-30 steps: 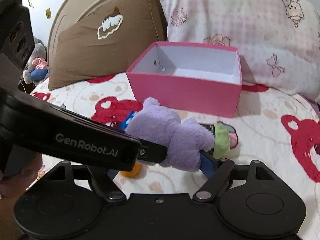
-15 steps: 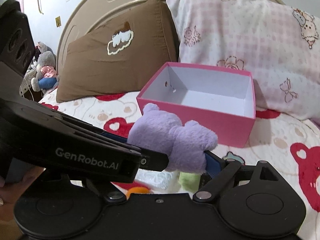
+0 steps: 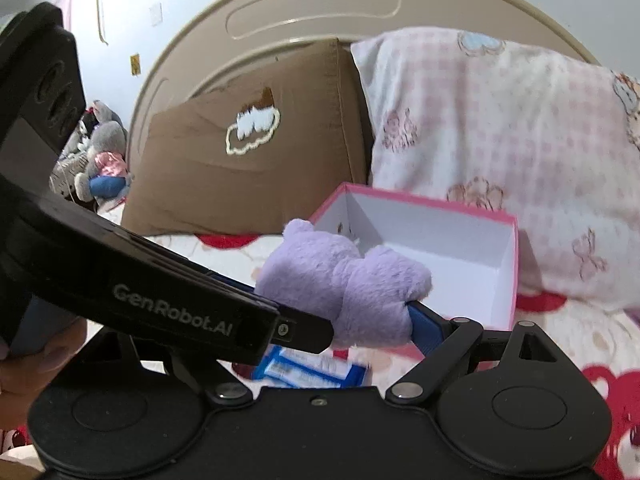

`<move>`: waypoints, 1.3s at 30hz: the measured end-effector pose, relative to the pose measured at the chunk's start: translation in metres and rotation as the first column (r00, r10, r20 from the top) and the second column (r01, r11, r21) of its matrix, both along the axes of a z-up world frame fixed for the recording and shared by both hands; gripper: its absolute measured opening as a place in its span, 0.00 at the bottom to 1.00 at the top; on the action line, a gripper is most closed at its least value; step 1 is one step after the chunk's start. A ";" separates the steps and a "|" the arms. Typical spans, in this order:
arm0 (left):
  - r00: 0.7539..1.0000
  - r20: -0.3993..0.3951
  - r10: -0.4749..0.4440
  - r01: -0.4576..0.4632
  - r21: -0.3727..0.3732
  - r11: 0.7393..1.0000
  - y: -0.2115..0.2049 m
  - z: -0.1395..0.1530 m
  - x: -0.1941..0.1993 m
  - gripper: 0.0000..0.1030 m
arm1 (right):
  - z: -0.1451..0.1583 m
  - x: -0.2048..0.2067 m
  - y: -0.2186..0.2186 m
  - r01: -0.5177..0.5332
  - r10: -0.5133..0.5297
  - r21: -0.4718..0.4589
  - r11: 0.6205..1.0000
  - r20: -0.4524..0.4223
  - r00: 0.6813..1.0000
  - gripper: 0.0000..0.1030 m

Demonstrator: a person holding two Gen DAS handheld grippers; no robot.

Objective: Organize objects
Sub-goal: 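Lift the plush toy with the left tool and carry it into the pink box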

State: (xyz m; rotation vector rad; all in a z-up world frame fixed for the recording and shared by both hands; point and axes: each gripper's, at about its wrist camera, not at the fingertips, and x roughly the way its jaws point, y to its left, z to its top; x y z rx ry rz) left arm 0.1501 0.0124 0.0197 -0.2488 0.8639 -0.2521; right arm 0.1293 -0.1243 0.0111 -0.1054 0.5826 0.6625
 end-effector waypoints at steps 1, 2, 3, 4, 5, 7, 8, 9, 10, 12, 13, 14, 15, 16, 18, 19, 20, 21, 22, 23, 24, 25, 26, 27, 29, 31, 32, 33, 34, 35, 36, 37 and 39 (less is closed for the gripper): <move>1.000 0.002 0.004 -0.004 0.001 1.000 0.000 0.000 0.005 0.42 | 0.000 0.007 0.000 0.000 0.000 0.004 1.000 -0.005 1.000 0.89; 1.000 0.001 0.008 -0.008 0.002 1.000 0.001 0.000 0.012 0.42 | -0.001 0.013 0.000 0.002 -0.002 0.007 1.000 -0.014 1.000 0.89; 1.000 -0.002 0.013 -0.013 0.000 1.000 0.001 0.000 0.017 0.42 | -0.002 0.019 -0.001 0.003 -0.003 0.009 1.000 -0.023 1.000 0.89; 1.000 -0.009 0.020 -0.020 -0.003 1.000 0.002 0.000 0.024 0.42 | -0.002 0.025 -0.001 0.005 -0.005 0.011 1.000 -0.030 1.000 0.89; 1.000 -0.017 0.023 -0.023 -0.007 1.000 0.002 0.001 0.033 0.41 | -0.002 0.031 -0.001 0.008 -0.007 0.014 1.000 -0.037 0.999 0.89; 0.999 -0.023 0.024 -0.024 -0.006 1.000 0.002 0.002 0.046 0.42 | -0.002 0.043 0.000 0.008 -0.008 0.007 1.000 -0.039 0.999 0.89; 0.999 -0.024 0.024 -0.024 -0.002 1.000 0.002 0.003 0.055 0.42 | -0.002 0.050 -0.001 0.007 -0.007 0.006 1.000 -0.042 0.999 0.89; 1.000 -0.022 0.023 -0.023 0.001 1.000 0.002 0.004 0.063 0.42 | -0.002 0.059 -0.001 0.008 -0.007 0.008 1.000 -0.048 0.999 0.88; 1.000 -0.020 0.022 -0.022 0.006 1.000 0.001 0.004 0.071 0.42 | -0.002 0.066 -0.003 0.010 -0.009 0.014 1.000 -0.053 0.999 0.88; 0.999 -0.023 0.023 -0.023 0.003 1.000 0.001 0.002 0.088 0.42 | -0.003 0.083 -0.005 0.016 -0.014 0.026 1.000 -0.073 0.997 0.88; 0.999 -0.028 0.024 -0.024 -0.004 1.000 0.002 0.000 0.097 0.42 | -0.003 0.091 -0.006 0.019 -0.017 0.030 0.999 -0.080 0.997 0.88; 0.999 -0.036 0.023 -0.024 -0.012 1.000 0.002 -0.003 0.107 0.42 | -0.004 0.099 -0.006 0.022 -0.019 0.029 0.999 -0.088 0.996 0.88; 0.998 -0.048 0.027 -0.028 -0.021 0.999 0.003 -0.006 0.117 0.42 | -0.005 0.108 -0.006 0.026 -0.023 0.023 0.999 -0.096 0.995 0.88; 0.998 -0.058 0.025 -0.027 -0.028 0.999 0.002 -0.009 0.126 0.42 | -0.007 0.117 -0.006 0.029 -0.027 0.017 0.999 -0.107 0.994 0.87; 0.997 -0.069 0.023 -0.025 -0.032 0.999 0.002 -0.016 0.145 0.41 | -0.011 0.134 -0.007 0.039 -0.038 0.000 0.999 -0.131 0.991 0.85; 0.997 -0.070 0.021 -0.023 -0.033 0.999 0.002 -0.020 0.152 0.41 | -0.013 0.143 -0.007 0.042 -0.044 -0.014 0.999 -0.146 0.988 0.83; 0.997 -0.070 0.018 -0.020 -0.030 0.999 0.001 -0.023 0.161 0.42 | -0.015 0.151 -0.006 0.047 -0.051 -0.029 0.998 -0.153 0.987 0.80; 0.998 -0.070 0.012 -0.014 -0.017 1.000 -0.001 -0.027 0.170 0.42 | -0.019 0.160 -0.005 0.053 -0.060 -0.046 0.998 -0.161 0.985 0.79; 0.998 -0.063 0.007 -0.008 -0.005 1.000 -0.001 -0.029 0.177 0.42 | -0.021 0.167 -0.004 0.054 -0.063 -0.055 0.997 -0.173 0.983 0.78; 0.999 -0.050 0.008 -0.008 0.000 1.000 -0.002 -0.032 0.183 0.42 | -0.023 0.174 -0.002 0.053 -0.065 -0.072 0.996 -0.179 0.982 0.75; 0.999 -0.051 0.009 -0.009 -0.002 1.000 -0.002 -0.036 0.190 0.42 | -0.026 0.179 0.001 0.058 -0.073 -0.091 0.994 -0.174 0.982 0.70; 0.998 -0.059 0.012 -0.012 -0.009 1.000 0.000 -0.041 0.197 0.42 | -0.030 0.184 0.004 0.063 -0.082 -0.118 0.991 -0.165 0.983 0.69; 0.997 -0.071 0.022 -0.024 -0.030 0.999 0.002 -0.047 0.204 0.42 | -0.033 0.189 0.006 0.060 -0.082 -0.136 0.989 -0.162 0.983 0.68; 0.996 -0.082 0.031 -0.035 -0.050 0.998 0.005 -0.053 0.209 0.42 | -0.038 0.194 0.008 0.059 -0.084 -0.149 0.987 -0.166 0.983 0.67; 0.994 -0.100 0.042 -0.050 -0.080 0.996 0.008 -0.067 0.218 0.42 | -0.046 0.204 0.010 0.060 -0.090 -0.168 0.984 -0.178 0.980 0.67; 0.993 -0.110 0.051 -0.061 -0.095 0.994 0.010 -0.078 0.225 0.42 | -0.055 0.214 0.013 0.059 -0.095 -0.190 0.980 -0.187 0.978 0.66; 0.991 -0.123 0.051 -0.063 -0.098 0.993 0.011 -0.084 0.229 0.42 | -0.059 0.216 0.015 0.058 -0.096 -0.203 0.978 -0.184 0.978 0.66; 0.990 -0.134 0.044 -0.058 -0.101 0.993 0.013 -0.088 0.233 0.42 | -0.065 0.220 0.018 0.051 -0.093 -0.221 0.974 -0.184 0.979 0.66; 0.988 -0.151 0.035 -0.050 -0.097 0.994 0.014 -0.092 0.238 0.42 | -0.068 0.222 0.020 0.047 -0.091 -0.235 0.971 -0.181 0.979 0.66; 0.985 -0.166 0.036 -0.053 -0.099 0.994 0.016 -0.095 0.242 0.42 | -0.072 0.224 0.022 0.044 -0.091 -0.244 0.969 -0.182 0.979 0.66; 0.983 -0.178 0.041 -0.060 -0.105 0.993 0.018 -0.098 0.246 0.42 | -0.076 0.227 0.025 0.039 -0.089 -0.251 0.967 -0.193 0.977 0.65; 0.982 -0.182 0.041 -0.061 -0.106 0.993 0.019 -0.100 0.248 0.42 | -0.078 0.228 0.025 0.041 -0.093 -0.249 0.968 -0.200 0.975 0.65; 0.980 -0.194 0.047 -0.070 -0.112 0.991 0.021 -0.107 0.253 0.42 | -0.082 0.234 0.026 0.041 -0.094 -0.241 0.970 -0.214 0.972 0.65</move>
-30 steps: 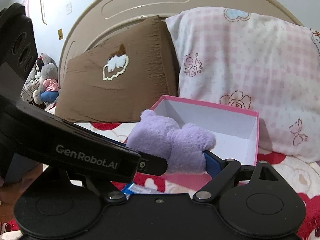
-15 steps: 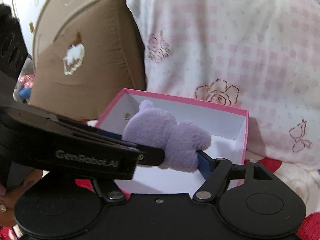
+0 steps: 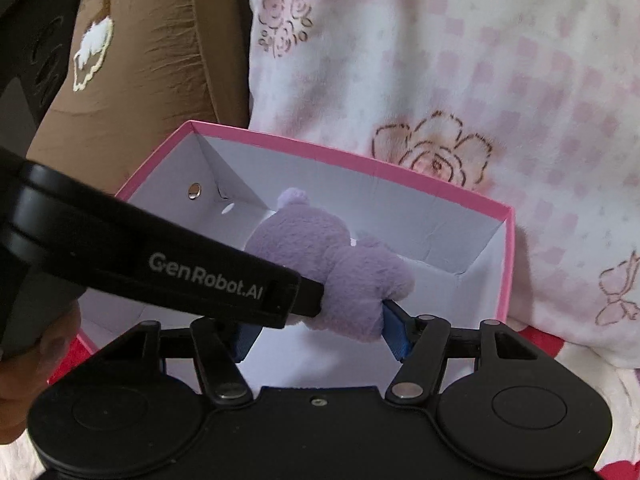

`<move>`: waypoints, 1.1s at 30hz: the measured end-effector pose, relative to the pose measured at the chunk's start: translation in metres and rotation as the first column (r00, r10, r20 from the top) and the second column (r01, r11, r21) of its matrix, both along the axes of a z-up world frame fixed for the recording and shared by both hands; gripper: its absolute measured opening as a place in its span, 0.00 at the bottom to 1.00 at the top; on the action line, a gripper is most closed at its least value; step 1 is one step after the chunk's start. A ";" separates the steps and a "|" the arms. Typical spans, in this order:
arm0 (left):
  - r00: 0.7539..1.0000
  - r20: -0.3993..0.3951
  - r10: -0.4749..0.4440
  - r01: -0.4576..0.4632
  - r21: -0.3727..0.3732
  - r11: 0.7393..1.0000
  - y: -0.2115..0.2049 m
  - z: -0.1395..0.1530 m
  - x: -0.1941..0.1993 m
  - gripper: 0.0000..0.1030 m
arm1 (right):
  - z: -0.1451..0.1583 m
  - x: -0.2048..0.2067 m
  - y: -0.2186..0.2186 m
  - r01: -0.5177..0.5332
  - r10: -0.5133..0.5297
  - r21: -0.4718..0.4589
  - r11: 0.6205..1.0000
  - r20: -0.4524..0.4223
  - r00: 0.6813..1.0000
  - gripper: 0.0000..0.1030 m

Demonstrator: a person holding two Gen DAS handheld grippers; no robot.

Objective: Organize objects
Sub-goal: 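Lift the plush toy with the left tool and carry it into the pink box, then open the left tool to drop the plush toy and withdraw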

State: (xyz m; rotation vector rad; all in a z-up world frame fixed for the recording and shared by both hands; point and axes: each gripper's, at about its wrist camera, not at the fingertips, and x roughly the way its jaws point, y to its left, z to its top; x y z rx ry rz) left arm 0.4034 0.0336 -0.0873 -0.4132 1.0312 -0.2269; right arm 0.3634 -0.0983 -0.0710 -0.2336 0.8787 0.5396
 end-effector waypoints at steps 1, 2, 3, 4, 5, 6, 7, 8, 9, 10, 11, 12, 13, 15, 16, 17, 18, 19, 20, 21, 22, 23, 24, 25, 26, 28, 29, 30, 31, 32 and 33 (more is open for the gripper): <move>1.000 -0.014 0.008 -0.008 -0.007 1.000 0.001 -0.004 0.003 0.42 | -0.002 0.003 0.000 0.000 0.000 -0.001 1.000 -0.005 1.000 0.65; 0.999 -0.031 0.014 -0.015 -0.013 1.000 0.001 -0.008 0.006 0.42 | -0.004 0.006 0.001 0.004 -0.004 -0.002 1.000 -0.015 1.000 0.64; 0.999 -0.041 0.017 -0.017 -0.018 1.000 0.000 -0.012 0.010 0.42 | -0.008 0.009 0.003 0.007 -0.008 -0.013 1.000 -0.028 1.000 0.64; 0.999 -0.048 0.014 -0.015 -0.020 1.000 0.000 -0.016 0.012 0.42 | -0.010 0.011 0.005 0.007 -0.007 -0.028 1.000 -0.032 0.999 0.64; 0.998 -0.054 0.012 -0.013 -0.021 1.000 0.000 -0.020 0.015 0.42 | -0.013 0.012 0.007 0.006 -0.007 -0.045 0.999 -0.030 1.000 0.64; 0.998 -0.059 0.015 -0.016 -0.023 1.000 0.000 -0.023 0.017 0.43 | -0.016 0.013 0.009 0.004 -0.006 -0.067 0.998 -0.030 1.000 0.63; 0.998 -0.067 0.019 -0.021 -0.024 0.999 0.000 -0.026 0.018 0.43 | -0.019 0.015 0.011 0.004 -0.007 -0.081 0.997 -0.030 1.000 0.63; 0.997 -0.075 0.026 -0.028 -0.024 0.999 -0.001 -0.028 0.020 0.43 | -0.021 0.017 0.012 0.006 -0.009 -0.087 0.996 -0.035 0.999 0.63; 0.996 -0.079 0.032 -0.034 -0.028 0.999 0.000 -0.030 0.021 0.43 | -0.023 0.019 0.013 0.007 -0.011 -0.091 0.996 -0.045 0.999 0.63; 0.996 -0.082 0.037 -0.039 -0.029 0.999 0.000 -0.032 0.021 0.43 | -0.024 0.021 0.013 0.007 -0.012 -0.095 0.995 -0.048 0.999 0.63; 0.995 -0.088 0.044 -0.047 -0.028 0.999 0.001 -0.033 0.022 0.42 | -0.025 0.023 0.014 0.010 -0.015 -0.101 0.995 -0.046 0.999 0.63; 0.995 -0.085 0.056 -0.058 -0.029 0.998 0.002 -0.033 0.022 0.42 | -0.026 0.025 0.014 0.015 -0.019 -0.108 0.994 -0.043 0.999 0.63; 0.994 -0.080 0.073 -0.075 -0.025 0.997 0.002 -0.033 0.021 0.41 | -0.027 0.027 0.014 0.022 -0.027 -0.115 0.993 -0.042 0.999 0.62; 0.994 -0.076 0.076 -0.079 -0.034 0.996 0.003 -0.034 0.023 0.38 | -0.032 0.032 0.014 0.044 -0.051 -0.134 0.990 -0.055 0.997 0.53; 0.994 -0.079 0.077 -0.080 -0.042 0.996 0.002 -0.035 0.023 0.38 | -0.034 0.034 0.014 0.057 -0.066 -0.140 0.988 -0.057 0.996 0.53; 0.994 -0.079 0.080 -0.084 -0.042 0.996 0.001 -0.036 0.024 0.38 | -0.036 0.036 0.013 0.064 -0.073 -0.142 0.988 -0.061 0.995 0.53; 0.994 -0.078 0.082 -0.085 -0.036 0.996 -0.001 -0.036 0.024 0.36 | -0.037 0.035 0.012 0.065 -0.074 -0.140 0.988 -0.058 0.996 0.53; 0.994 -0.077 0.082 -0.085 -0.031 0.996 -0.003 -0.037 0.024 0.36 | -0.037 0.034 0.012 0.063 -0.070 -0.138 0.988 -0.051 0.996 0.52; 0.994 -0.076 0.084 -0.086 -0.026 0.996 -0.004 -0.037 0.024 0.34 | -0.037 0.032 0.012 0.057 -0.064 -0.139 0.989 -0.046 0.997 0.49; 0.993 -0.081 0.088 -0.090 -0.019 0.996 -0.006 -0.037 0.024 0.34 | -0.038 0.029 0.013 0.049 -0.054 -0.152 0.987 -0.031 0.998 0.44; 0.992 -0.090 0.091 -0.092 -0.012 0.996 -0.005 -0.039 0.024 0.33 | -0.039 0.027 0.014 0.049 -0.052 -0.171 0.984 -0.015 0.999 0.41; 0.991 -0.096 0.095 -0.096 -0.009 0.995 -0.007 -0.040 0.024 0.32 | -0.040 0.026 0.015 0.052 -0.054 -0.190 0.980 -0.004 0.999 0.33; 0.990 -0.099 0.099 -0.100 -0.009 0.995 0.000 -0.041 0.025 0.31 | -0.042 0.026 0.015 0.062 -0.063 -0.201 0.978 0.003 0.998 0.32; 0.990 -0.102 0.102 -0.104 -0.009 0.995 -0.001 -0.042 0.026 0.31 | -0.042 0.027 0.014 0.073 -0.073 -0.199 0.977 0.005 0.997 0.32; 0.989 -0.106 0.107 -0.109 -0.013 0.994 -0.002 -0.043 0.026 0.31 | -0.042 0.028 0.013 0.092 -0.091 -0.197 0.976 0.011 0.996 0.32; 0.985 -0.113 0.129 -0.132 -0.020 0.991 -0.003 -0.045 0.028 0.31 | -0.040 0.028 0.013 0.117 -0.114 -0.199 0.973 0.027 0.993 0.31; 0.984 -0.116 0.134 -0.139 -0.033 0.990 -0.003 -0.045 0.029 0.31 | -0.038 0.027 0.013 0.117 -0.112 -0.200 0.973 0.036 0.993 0.31; 0.983 -0.120 0.140 -0.147 -0.045 0.988 -0.003 -0.046 0.031 0.30 | -0.036 0.024 0.014 0.109 -0.102 -0.207 0.972 0.045 0.994 0.31; 0.981 -0.125 0.147 -0.154 -0.051 0.987 -0.003 -0.047 0.032 0.30 | -0.033 0.021 0.015 0.095 -0.087 -0.211 0.973 0.048 0.995 0.31; 0.979 -0.132 0.153 -0.161 -0.057 0.985 -0.003 -0.047 0.033 0.30 | -0.030 0.019 0.014 0.086 -0.077 -0.210 0.974 0.048 0.996 0.31; 0.978 -0.138 0.154 -0.164 -0.062 0.985 -0.003 -0.047 0.034 0.30 | -0.026 0.016 0.014 0.072 -0.063 -0.207 0.976 0.045 0.997 0.31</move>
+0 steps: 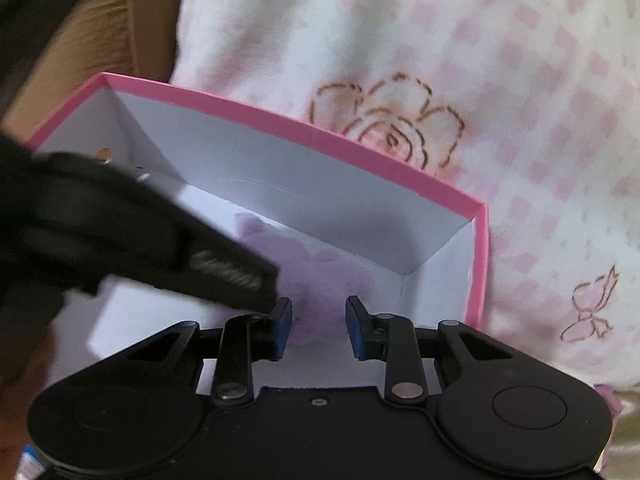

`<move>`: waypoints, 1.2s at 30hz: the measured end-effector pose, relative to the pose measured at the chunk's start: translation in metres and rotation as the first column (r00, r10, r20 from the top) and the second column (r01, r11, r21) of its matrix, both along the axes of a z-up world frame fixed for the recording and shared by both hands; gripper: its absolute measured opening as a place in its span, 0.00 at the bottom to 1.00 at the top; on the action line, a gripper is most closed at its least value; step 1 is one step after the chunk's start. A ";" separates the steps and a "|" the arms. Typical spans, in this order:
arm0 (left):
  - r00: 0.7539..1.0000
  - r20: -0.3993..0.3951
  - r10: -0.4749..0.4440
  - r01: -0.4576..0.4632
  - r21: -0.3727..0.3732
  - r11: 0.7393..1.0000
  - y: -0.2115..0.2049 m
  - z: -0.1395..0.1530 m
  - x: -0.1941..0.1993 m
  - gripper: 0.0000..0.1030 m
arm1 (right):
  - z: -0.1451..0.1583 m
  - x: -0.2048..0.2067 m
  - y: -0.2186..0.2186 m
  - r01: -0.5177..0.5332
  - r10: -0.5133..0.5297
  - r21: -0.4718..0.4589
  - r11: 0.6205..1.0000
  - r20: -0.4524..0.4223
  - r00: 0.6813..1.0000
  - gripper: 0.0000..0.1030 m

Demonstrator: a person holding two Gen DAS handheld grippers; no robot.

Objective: Organize objects
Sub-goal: 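Open the left tool to drop the plush toy and withdraw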

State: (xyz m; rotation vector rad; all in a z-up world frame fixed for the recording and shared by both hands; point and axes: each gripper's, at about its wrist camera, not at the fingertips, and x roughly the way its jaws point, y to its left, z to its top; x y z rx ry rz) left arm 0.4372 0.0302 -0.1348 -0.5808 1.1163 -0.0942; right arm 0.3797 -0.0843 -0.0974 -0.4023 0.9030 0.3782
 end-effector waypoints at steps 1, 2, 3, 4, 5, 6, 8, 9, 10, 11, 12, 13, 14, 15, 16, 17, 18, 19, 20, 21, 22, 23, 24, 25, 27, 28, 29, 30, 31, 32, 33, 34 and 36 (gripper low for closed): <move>1.000 -0.003 -0.003 0.003 -0.004 1.000 -0.001 0.000 0.001 0.30 | 0.004 -0.002 -0.001 -0.014 0.014 0.004 1.000 -0.005 1.000 0.31; 1.000 -0.009 0.001 -0.002 -0.005 1.000 -0.001 0.000 0.002 0.30 | 0.007 -0.005 -0.001 -0.032 0.032 0.007 0.999 -0.012 0.999 0.31; 1.000 -0.009 0.011 -0.011 -0.010 1.000 -0.001 0.000 0.002 0.30 | 0.009 -0.007 -0.001 -0.058 0.059 0.008 0.998 -0.024 0.998 0.31; 1.000 -0.011 0.011 -0.011 -0.013 1.000 -0.002 0.000 0.003 0.30 | 0.010 -0.009 0.000 -0.083 0.084 0.004 0.997 -0.034 0.996 0.31; 1.000 -0.008 0.008 -0.008 -0.010 1.000 -0.003 0.001 0.004 0.30 | 0.010 -0.012 0.000 -0.102 0.102 0.003 0.995 -0.042 0.994 0.26; 1.000 -0.006 0.004 -0.004 -0.005 1.000 -0.005 0.001 0.005 0.30 | 0.009 -0.013 0.001 -0.120 0.121 0.009 0.993 -0.060 0.991 0.19; 1.000 0.005 -0.008 0.008 0.008 1.000 -0.009 0.004 0.006 0.29 | 0.005 -0.014 0.003 -0.142 0.143 0.017 0.990 -0.085 0.986 0.15; 1.000 0.014 -0.013 0.013 0.021 1.000 -0.010 0.005 0.007 0.29 | 0.002 -0.013 0.005 -0.145 0.145 0.011 0.989 -0.084 0.986 0.15; 0.999 0.026 -0.020 0.019 0.033 0.999 -0.011 0.007 0.007 0.29 | -0.001 -0.011 0.006 -0.137 0.137 -0.001 0.991 -0.082 0.987 0.15; 0.999 0.035 -0.022 0.020 0.040 0.999 -0.011 0.008 0.007 0.29 | -0.005 -0.007 0.006 -0.118 0.117 -0.005 0.993 -0.084 0.990 0.15; 0.999 0.038 -0.018 0.017 0.044 0.999 -0.010 0.008 0.007 0.29 | -0.008 -0.004 0.005 -0.101 0.101 -0.001 0.995 -0.093 0.991 0.15; 0.999 0.037 -0.018 0.017 0.045 0.999 -0.009 0.009 0.007 0.29 | -0.011 -0.001 0.004 -0.086 0.086 0.003 0.996 -0.094 0.992 0.15; 0.999 0.041 -0.020 0.018 0.048 0.999 -0.008 0.010 0.006 0.29 | -0.012 0.000 0.003 -0.077 0.077 0.005 0.997 -0.094 0.993 0.15; 0.999 0.047 -0.023 0.020 0.057 0.998 -0.007 0.012 0.005 0.29 | -0.013 0.002 0.001 -0.069 0.070 0.017 0.997 -0.096 0.993 0.15; 0.998 0.055 -0.025 0.022 0.068 0.997 -0.006 0.014 0.004 0.29 | -0.012 0.002 -0.002 -0.059 0.062 0.030 0.998 -0.096 0.993 0.15; 0.998 0.060 -0.025 0.021 0.074 0.997 -0.005 0.016 0.002 0.29 | -0.011 0.002 -0.004 -0.052 0.057 0.045 0.998 -0.097 0.994 0.14; 0.998 0.062 -0.025 0.020 0.076 0.997 -0.003 0.018 0.000 0.29 | -0.008 -0.001 -0.006 -0.056 0.062 0.065 0.996 -0.100 0.993 0.14; 0.998 0.061 -0.029 0.024 0.073 0.997 -0.002 0.021 -0.003 0.29 | -0.005 -0.004 -0.007 -0.062 0.069 0.076 0.995 -0.102 0.992 0.15; 0.997 0.066 -0.036 0.031 0.078 0.997 0.000 0.025 -0.007 0.29 | -0.001 -0.009 -0.008 -0.069 0.078 0.084 0.994 -0.103 0.992 0.15; 0.996 0.074 -0.047 0.040 0.093 0.995 0.000 0.029 -0.013 0.29 | 0.002 -0.014 -0.009 -0.076 0.085 0.087 0.993 -0.104 0.991 0.15; 0.994 0.088 -0.064 0.054 0.110 0.992 0.000 0.034 -0.020 0.29 | 0.008 -0.022 -0.010 -0.083 0.091 0.086 0.993 -0.092 0.992 0.15; 0.992 0.097 -0.083 0.070 0.127 0.989 -0.001 0.039 -0.027 0.29 | 0.014 -0.031 -0.011 -0.076 0.082 0.084 0.994 -0.072 0.994 0.16; 0.990 0.102 -0.097 0.083 0.136 0.987 -0.001 0.046 -0.033 0.29 | 0.021 -0.043 -0.013 -0.060 0.065 0.088 0.994 -0.058 0.996 0.17; 0.988 0.107 -0.108 0.093 0.131 0.987 0.000 0.053 -0.040 0.29 | 0.027 -0.052 -0.014 -0.055 0.060 0.092 0.994 -0.060 0.996 0.17; 0.985 0.121 -0.121 0.107 0.118 0.987 0.005 0.064 -0.059 0.29 | 0.040 -0.073 -0.017 -0.054 0.060 0.109 0.993 -0.048 0.997 0.18; 0.984 0.130 -0.125 0.110 0.117 0.987 0.003 0.072 -0.059 0.29 | 0.047 -0.084 -0.018 -0.060 0.065 0.116 0.991 -0.039 0.997 0.18; 0.981 0.141 -0.133 0.117 0.119 0.986 0.001 0.077 -0.064 0.29 | 0.055 -0.095 -0.019 -0.066 0.070 0.124 0.990 -0.026 0.997 0.19; 0.979 0.150 -0.140 0.122 0.121 0.985 0.002 0.086 -0.071 0.29 | 0.064 -0.097 -0.018 -0.071 0.075 0.131 0.989 -0.020 0.997 0.20; 0.977 0.156 -0.146 0.127 0.124 0.984 0.001 0.095 -0.080 0.29 | 0.079 -0.081 -0.017 -0.074 0.077 0.140 0.987 -0.020 0.997 0.20; 0.974 0.158 -0.160 0.140 0.131 0.981 0.001 0.108 -0.088 0.29 | 0.091 -0.079 -0.018 -0.074 0.078 0.158 0.985 -0.021 0.997 0.21; 0.973 0.155 -0.171 0.147 0.155 0.977 -0.002 0.115 -0.096 0.29 | 0.100 -0.080 -0.022 -0.077 0.082 0.173 0.982 -0.023 0.996 0.23; 0.972 0.146 -0.182 0.154 0.181 0.971 -0.007 0.117 -0.103 0.29 | 0.107 -0.086 -0.023 -0.081 0.087 0.181 0.980 -0.022 0.996 0.24; 0.971 0.126 -0.205 0.180 0.181 0.967 -0.010 0.125 -0.116 0.29 | 0.110 -0.077 -0.035 -0.075 0.080 0.181 0.981 -0.020 0.997 0.27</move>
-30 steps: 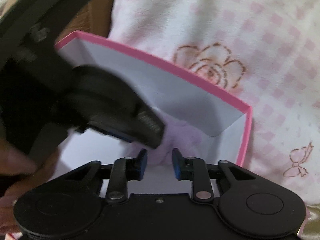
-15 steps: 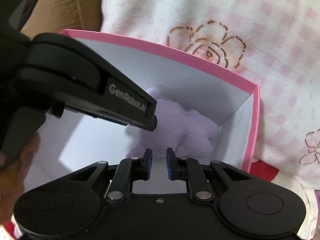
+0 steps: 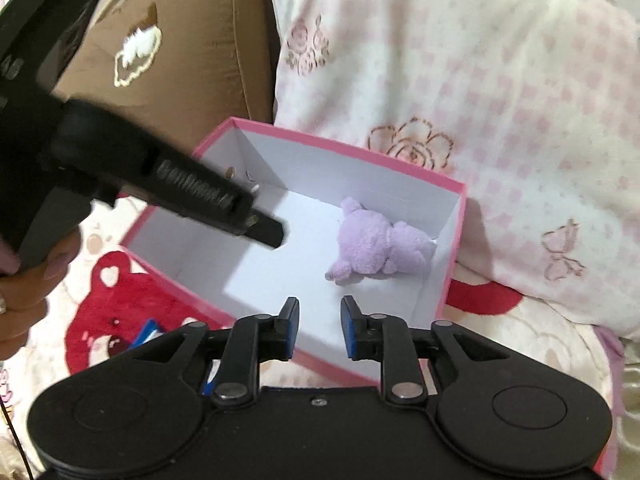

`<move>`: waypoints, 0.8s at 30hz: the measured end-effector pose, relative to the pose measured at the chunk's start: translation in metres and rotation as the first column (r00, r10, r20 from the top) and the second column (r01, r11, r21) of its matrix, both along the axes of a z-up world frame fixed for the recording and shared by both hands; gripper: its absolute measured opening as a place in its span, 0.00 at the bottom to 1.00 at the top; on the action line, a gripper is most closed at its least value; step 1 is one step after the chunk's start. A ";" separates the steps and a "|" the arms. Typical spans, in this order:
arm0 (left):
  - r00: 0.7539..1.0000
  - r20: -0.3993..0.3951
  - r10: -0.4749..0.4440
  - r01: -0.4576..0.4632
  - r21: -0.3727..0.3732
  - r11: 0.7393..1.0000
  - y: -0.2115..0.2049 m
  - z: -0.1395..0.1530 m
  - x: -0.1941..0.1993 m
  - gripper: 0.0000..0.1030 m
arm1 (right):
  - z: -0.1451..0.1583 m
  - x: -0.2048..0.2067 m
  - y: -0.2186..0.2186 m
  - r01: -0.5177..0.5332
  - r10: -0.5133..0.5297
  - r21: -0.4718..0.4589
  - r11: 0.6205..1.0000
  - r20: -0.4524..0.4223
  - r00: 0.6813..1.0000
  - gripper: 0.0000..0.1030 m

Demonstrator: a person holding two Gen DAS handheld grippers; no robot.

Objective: Organize objects
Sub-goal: 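Open the left tool to drop the plush toy and withdraw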

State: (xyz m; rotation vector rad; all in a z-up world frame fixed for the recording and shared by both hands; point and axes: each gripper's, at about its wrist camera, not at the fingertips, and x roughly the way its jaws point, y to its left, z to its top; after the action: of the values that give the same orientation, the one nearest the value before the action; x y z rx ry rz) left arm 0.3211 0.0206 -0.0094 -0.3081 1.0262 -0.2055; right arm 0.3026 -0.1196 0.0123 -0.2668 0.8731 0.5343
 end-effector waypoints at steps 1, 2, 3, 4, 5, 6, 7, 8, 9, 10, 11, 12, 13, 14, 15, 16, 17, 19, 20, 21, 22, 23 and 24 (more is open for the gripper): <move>1.000 -0.012 -0.007 0.007 -0.005 1.000 0.001 0.005 -0.009 0.30 | 0.007 -0.008 -0.002 0.004 -0.004 -0.004 1.000 -0.006 1.000 0.27; 1.000 -0.016 -0.016 0.016 0.000 1.000 0.001 0.013 -0.020 0.31 | 0.010 -0.011 -0.005 0.006 -0.006 -0.007 1.000 -0.010 1.000 0.27; 1.000 -0.012 -0.025 0.025 0.014 1.000 0.001 0.018 -0.028 0.31 | 0.015 -0.025 -0.015 0.001 -0.001 -0.003 1.000 -0.009 1.000 0.27; 0.999 -0.004 -0.033 0.033 0.032 0.999 0.001 0.025 -0.037 0.31 | 0.025 -0.040 -0.015 -0.007 0.007 0.000 1.000 -0.005 1.000 0.27; 0.999 0.000 -0.040 0.040 0.045 0.998 0.001 0.031 -0.046 0.32 | 0.028 -0.049 -0.015 -0.014 0.014 0.001 1.000 0.000 1.000 0.27; 0.999 -0.001 -0.051 0.051 0.047 0.998 0.001 0.037 -0.055 0.32 | 0.033 -0.059 -0.015 -0.021 0.021 -0.003 1.000 0.005 1.000 0.27; 0.998 0.000 -0.059 0.059 0.047 0.997 0.003 0.042 -0.063 0.32 | 0.039 -0.066 -0.015 -0.024 0.024 -0.006 1.000 0.007 1.000 0.27; 0.998 0.000 -0.064 0.064 0.050 0.997 0.004 0.048 -0.072 0.32 | 0.042 -0.073 -0.014 -0.027 0.027 -0.009 1.000 0.009 1.000 0.28; 0.997 0.001 -0.075 0.074 0.049 0.996 0.005 0.054 -0.080 0.33 | 0.047 -0.080 -0.014 -0.030 0.030 -0.009 0.999 0.009 1.000 0.30; 0.996 0.007 -0.085 0.085 0.045 0.995 0.006 0.059 -0.088 0.33 | 0.051 -0.086 -0.014 -0.035 0.035 -0.009 0.999 0.009 0.999 0.31; 0.996 0.010 -0.090 0.089 0.043 0.995 0.007 0.065 -0.095 0.35 | 0.055 -0.092 -0.014 -0.039 0.039 -0.008 0.999 0.011 0.999 0.35; 0.996 0.011 -0.094 0.094 0.040 0.995 0.009 0.069 -0.102 0.36 | 0.060 -0.100 -0.015 -0.042 0.042 -0.005 0.999 0.013 0.999 0.38; 0.995 0.014 -0.103 0.102 0.031 0.994 0.010 0.073 -0.109 0.37 | 0.065 -0.106 -0.016 -0.045 0.045 -0.003 0.999 0.016 0.999 0.40; 0.994 0.018 -0.111 0.110 0.024 0.994 0.011 0.078 -0.117 0.38 | 0.067 -0.111 -0.016 -0.049 0.049 -0.003 0.999 0.020 0.999 0.42; 0.993 0.019 -0.121 0.120 0.024 0.992 0.011 0.083 -0.123 0.39 | 0.071 -0.119 -0.018 -0.050 0.050 -0.008 0.999 0.027 0.998 0.44; 0.991 0.023 -0.134 0.134 0.024 0.991 0.010 0.087 -0.131 0.39 | 0.074 -0.125 -0.019 -0.051 0.052 -0.018 0.999 0.035 0.998 0.44; 0.989 0.033 -0.148 0.147 0.024 0.989 0.009 0.092 -0.138 0.40 | 0.079 -0.132 -0.021 -0.052 0.054 -0.031 0.998 0.042 0.998 0.46; 0.985 0.047 -0.165 0.164 0.031 0.986 0.008 0.099 -0.150 0.41 | 0.084 -0.147 -0.028 -0.057 0.059 -0.030 0.998 0.058 0.997 0.54; 0.984 0.049 -0.171 0.170 0.032 0.985 0.008 0.101 -0.156 0.43 | 0.086 -0.152 -0.030 -0.057 0.058 -0.026 0.998 0.063 0.996 0.58; 0.983 0.049 -0.178 0.176 0.028 0.984 0.009 0.103 -0.161 0.45 | 0.088 -0.159 -0.033 -0.060 0.061 -0.020 0.998 0.067 0.996 0.61; 0.982 0.049 -0.180 0.179 0.023 0.984 0.010 0.105 -0.166 0.46 | 0.088 -0.163 -0.035 -0.061 0.062 -0.013 0.998 0.068 0.996 0.62; 0.982 0.049 -0.181 0.181 0.019 0.983 0.012 0.106 -0.169 0.48 | 0.089 -0.169 -0.037 -0.059 0.059 0.000 0.998 0.066 0.996 0.66; 0.982 0.050 -0.181 0.181 0.018 0.983 0.013 0.107 -0.174 0.50 | 0.089 -0.173 -0.039 -0.060 0.059 0.009 0.998 0.062 0.996 0.70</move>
State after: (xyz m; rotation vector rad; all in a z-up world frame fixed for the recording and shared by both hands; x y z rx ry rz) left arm 0.1475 0.0335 0.0975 -0.1963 1.0040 -0.3692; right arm 0.1297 -0.1586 0.1017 -0.2984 0.8041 0.5831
